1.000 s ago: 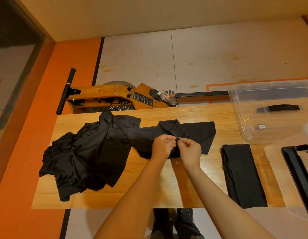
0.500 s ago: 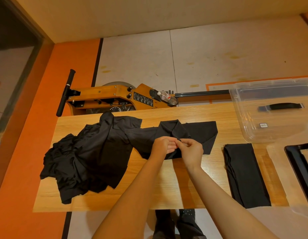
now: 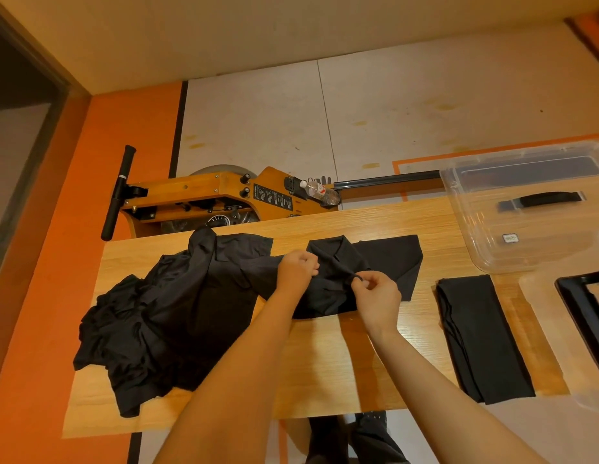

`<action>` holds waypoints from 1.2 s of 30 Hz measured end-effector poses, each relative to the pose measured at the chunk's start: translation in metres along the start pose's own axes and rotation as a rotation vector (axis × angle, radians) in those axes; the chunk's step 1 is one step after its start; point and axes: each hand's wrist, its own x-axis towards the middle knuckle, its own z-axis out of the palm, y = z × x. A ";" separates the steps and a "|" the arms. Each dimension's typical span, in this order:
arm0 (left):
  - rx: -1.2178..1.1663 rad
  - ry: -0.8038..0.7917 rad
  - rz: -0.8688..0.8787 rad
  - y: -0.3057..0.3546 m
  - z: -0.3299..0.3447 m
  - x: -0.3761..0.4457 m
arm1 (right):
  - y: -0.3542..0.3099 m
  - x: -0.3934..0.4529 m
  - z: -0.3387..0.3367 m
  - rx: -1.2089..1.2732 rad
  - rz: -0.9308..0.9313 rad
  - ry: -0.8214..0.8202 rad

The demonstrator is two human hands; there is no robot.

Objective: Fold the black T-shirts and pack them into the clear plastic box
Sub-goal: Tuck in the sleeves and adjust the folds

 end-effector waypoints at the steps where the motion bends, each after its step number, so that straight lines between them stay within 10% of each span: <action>1: 0.050 0.022 0.008 0.003 -0.003 0.009 | 0.000 0.000 0.000 0.007 0.000 0.001; 36: 0.549 0.003 0.008 0.046 0.021 0.073 | -0.003 -0.010 -0.019 0.121 -0.058 -0.006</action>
